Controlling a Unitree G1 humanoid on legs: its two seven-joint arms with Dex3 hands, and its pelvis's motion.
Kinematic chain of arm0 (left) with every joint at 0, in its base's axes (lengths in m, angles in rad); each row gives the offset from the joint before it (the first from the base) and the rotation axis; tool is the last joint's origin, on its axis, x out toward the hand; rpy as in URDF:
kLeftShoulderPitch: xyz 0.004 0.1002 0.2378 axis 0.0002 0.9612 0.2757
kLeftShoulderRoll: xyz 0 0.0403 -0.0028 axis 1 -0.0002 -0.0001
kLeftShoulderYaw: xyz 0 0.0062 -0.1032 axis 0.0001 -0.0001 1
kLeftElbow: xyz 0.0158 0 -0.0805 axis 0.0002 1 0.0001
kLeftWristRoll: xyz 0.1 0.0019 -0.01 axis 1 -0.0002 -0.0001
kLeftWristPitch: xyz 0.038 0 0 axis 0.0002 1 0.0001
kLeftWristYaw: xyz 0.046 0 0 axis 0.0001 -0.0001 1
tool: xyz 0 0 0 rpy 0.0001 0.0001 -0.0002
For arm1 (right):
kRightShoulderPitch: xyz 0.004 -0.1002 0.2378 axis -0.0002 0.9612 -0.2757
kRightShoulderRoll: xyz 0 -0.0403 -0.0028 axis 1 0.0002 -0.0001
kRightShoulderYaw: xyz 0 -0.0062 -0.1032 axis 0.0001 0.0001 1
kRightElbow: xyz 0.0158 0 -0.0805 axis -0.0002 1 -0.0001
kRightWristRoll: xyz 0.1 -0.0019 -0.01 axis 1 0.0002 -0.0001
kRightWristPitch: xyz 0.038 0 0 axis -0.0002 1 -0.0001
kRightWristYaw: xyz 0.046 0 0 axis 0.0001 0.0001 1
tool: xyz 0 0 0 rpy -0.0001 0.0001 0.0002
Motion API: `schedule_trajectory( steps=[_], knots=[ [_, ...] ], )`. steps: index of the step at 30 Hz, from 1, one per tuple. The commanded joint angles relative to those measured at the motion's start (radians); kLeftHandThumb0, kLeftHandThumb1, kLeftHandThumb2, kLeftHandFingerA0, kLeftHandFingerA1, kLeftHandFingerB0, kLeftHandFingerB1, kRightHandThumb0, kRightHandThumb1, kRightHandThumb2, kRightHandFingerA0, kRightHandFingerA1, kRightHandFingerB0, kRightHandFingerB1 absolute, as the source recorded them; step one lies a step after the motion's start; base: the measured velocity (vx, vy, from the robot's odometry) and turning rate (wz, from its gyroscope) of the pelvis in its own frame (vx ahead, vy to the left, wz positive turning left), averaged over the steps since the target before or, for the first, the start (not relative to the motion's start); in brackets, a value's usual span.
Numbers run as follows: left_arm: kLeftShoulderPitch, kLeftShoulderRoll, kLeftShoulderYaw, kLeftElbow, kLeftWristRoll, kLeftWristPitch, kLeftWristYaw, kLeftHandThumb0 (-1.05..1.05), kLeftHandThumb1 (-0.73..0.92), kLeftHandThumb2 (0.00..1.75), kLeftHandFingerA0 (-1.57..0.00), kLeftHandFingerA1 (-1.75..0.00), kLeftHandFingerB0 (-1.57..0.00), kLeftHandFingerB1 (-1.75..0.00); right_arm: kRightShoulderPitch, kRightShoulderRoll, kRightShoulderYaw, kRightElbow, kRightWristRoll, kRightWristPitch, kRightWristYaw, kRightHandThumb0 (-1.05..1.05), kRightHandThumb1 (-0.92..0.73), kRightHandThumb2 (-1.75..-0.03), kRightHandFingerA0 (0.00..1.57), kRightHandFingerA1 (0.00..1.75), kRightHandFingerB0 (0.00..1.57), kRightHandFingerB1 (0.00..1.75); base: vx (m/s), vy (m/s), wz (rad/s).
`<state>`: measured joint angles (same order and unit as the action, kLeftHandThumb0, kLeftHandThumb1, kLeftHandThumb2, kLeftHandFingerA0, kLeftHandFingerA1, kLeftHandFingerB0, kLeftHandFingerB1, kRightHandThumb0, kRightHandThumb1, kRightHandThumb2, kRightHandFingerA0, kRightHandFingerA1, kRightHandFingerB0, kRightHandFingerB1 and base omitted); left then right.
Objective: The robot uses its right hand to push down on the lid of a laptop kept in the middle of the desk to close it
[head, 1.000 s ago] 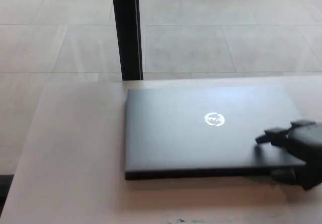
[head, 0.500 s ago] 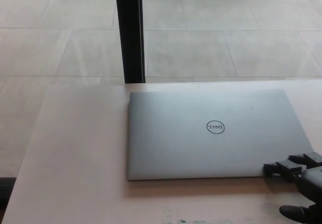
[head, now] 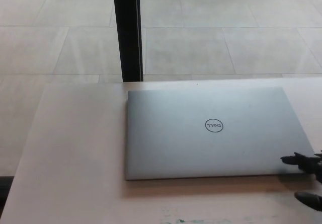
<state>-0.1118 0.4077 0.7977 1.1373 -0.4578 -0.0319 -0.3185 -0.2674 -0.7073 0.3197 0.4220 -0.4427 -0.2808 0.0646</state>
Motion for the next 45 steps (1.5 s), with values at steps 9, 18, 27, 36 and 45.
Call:
schedule_trajectory(
  steps=[9,18,27,36,45],
  knots=[
    [0.010,0.037,-0.008,0.007,-0.011,-0.035,0.006,-1.05,0.79,0.77,-0.16,-0.95,0.00,-1.42,0.071,-0.123,-0.673,-0.099,0.560,0.099,0.232,-0.89,-0.92,-0.73,0.40,0.49,0.28,0.33,0.00,0.000,0.00],
    [0.007,0.036,-0.014,0.010,-0.006,-0.033,0.008,-1.05,0.78,0.79,-0.14,-0.91,0.00,-1.38,0.211,-0.123,-1.190,0.107,0.723,0.221,0.155,-0.85,-0.71,-1.10,0.67,0.84,0.43,0.71,0.00,0.000,0.00],
    [0.013,0.031,-0.009,0.013,-0.010,-0.029,0.017,-1.05,0.81,0.78,-0.16,-0.93,0.00,-1.40,0.362,0.021,-1.473,0.189,0.870,0.221,0.031,-0.92,-0.91,-0.79,0.37,1.11,0.14,0.79,0.00,0.000,0.00],
    [-0.001,0.032,-0.001,0.022,-0.019,-0.020,0.023,-1.05,0.76,0.80,-0.11,-0.95,0.00,-1.45,0.335,0.150,-1.560,0.290,0.945,0.231,-0.046,-0.88,-0.92,-0.72,0.60,1.29,0.27,0.90,0.00,0.000,0.00],
    [0.013,0.029,0.003,0.024,-0.023,-0.025,0.015,-1.05,0.76,0.77,-0.12,-1.06,0.00,-1.53,0.335,0.168,-1.545,0.322,0.888,0.276,-0.002,-0.87,-0.82,-1.24,0.63,1.17,0.25,0.76,0.00,0.000,0.00]
  ],
)
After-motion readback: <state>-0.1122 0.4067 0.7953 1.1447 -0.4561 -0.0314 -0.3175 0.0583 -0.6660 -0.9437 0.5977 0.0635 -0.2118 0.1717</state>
